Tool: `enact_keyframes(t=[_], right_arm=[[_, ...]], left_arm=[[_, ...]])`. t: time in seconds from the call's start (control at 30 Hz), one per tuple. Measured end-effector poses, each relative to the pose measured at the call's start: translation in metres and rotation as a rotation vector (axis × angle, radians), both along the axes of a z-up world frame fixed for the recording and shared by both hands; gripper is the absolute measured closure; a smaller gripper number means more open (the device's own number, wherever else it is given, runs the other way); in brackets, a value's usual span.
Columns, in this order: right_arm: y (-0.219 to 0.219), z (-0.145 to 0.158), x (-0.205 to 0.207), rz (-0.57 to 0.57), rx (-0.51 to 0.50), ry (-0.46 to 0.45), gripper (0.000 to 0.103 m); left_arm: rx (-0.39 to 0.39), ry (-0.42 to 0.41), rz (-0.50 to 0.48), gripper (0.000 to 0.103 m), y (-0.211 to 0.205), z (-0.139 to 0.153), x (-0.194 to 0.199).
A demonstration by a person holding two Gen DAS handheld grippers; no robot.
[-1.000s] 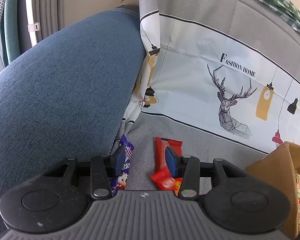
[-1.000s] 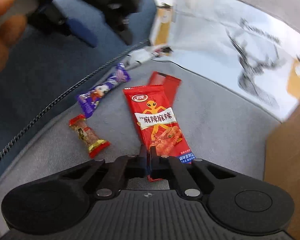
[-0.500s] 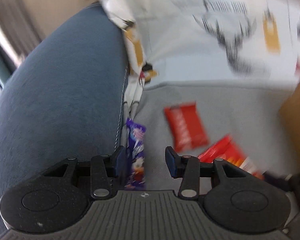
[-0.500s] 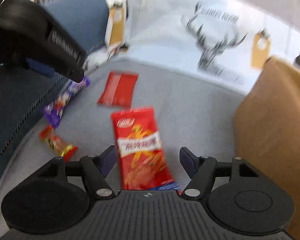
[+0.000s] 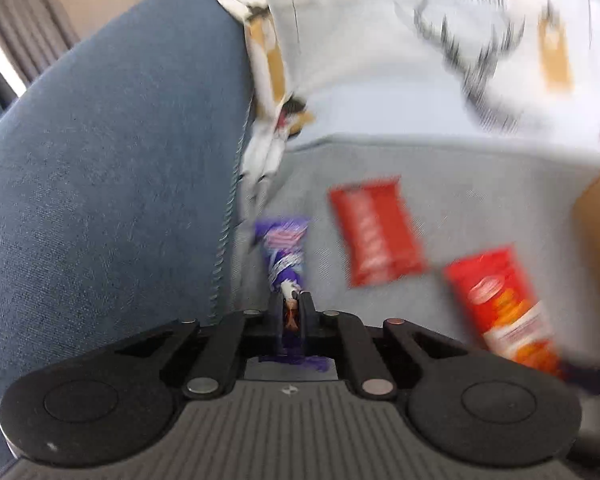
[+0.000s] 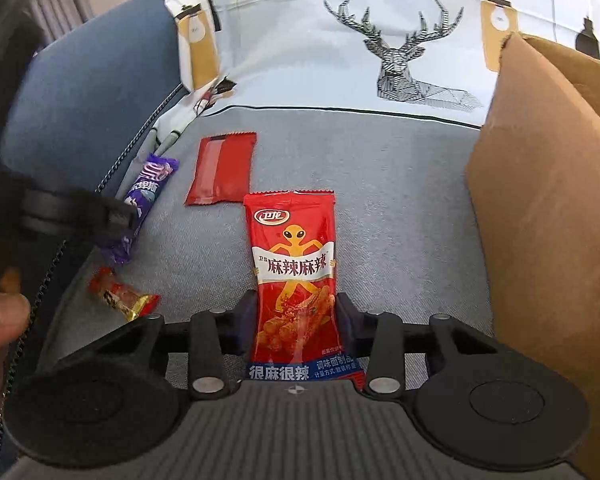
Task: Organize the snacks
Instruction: 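Grasp the red spicy strip bag with the right tool while the left tool grasps the purple candy bar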
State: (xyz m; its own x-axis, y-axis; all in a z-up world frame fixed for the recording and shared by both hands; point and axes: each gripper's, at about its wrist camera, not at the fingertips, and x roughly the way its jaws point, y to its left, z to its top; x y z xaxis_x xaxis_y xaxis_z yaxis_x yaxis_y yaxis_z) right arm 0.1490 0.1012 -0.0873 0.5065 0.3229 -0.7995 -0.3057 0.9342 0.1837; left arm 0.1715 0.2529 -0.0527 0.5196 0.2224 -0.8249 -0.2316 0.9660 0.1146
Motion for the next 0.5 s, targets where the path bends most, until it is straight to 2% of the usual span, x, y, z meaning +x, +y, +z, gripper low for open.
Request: enact_keyframes(t=[0.1, 0.17, 0.2, 0.27, 0.37, 0.43, 0.5], right_arm=[[-0.003, 0.003, -0.002, -0.024, 0.006, 0.000, 0.060], [-0.005, 0.004, -0.003, -0.030, 0.006, 0.003, 0.060], [-0.004, 0.004, -0.002, -0.032, -0.001, 0.005, 0.060], [-0.003, 0.001, -0.001, -0.034, -0.011, 0.025, 0.059], [-0.002, -0.004, 0.000, -0.036, -0.012, 0.049, 0.055], [0.000, -0.004, 0.000, -0.033, -0.014, 0.045, 0.054], [0.000, -0.004, 0.000, -0.026, -0.016, 0.043, 0.053]], left_arm=[[-0.257, -0.033, 0.015, 0.096, 0.013, 0.005, -0.002], [-0.368, -0.007, 0.010, 0.096, 0.016, -0.001, -0.002], [-0.394, 0.013, 0.010, 0.095, 0.016, -0.006, -0.001], [-0.409, 0.042, 0.024, 0.095, 0.015, -0.011, 0.001], [-0.419, 0.041, 0.055, 0.089, 0.019, -0.010, 0.000], [-0.407, 0.036, 0.065, 0.082, 0.021, -0.011, 0.001], [-0.377, 0.042, 0.065, 0.068, 0.019, -0.012, 0.002]])
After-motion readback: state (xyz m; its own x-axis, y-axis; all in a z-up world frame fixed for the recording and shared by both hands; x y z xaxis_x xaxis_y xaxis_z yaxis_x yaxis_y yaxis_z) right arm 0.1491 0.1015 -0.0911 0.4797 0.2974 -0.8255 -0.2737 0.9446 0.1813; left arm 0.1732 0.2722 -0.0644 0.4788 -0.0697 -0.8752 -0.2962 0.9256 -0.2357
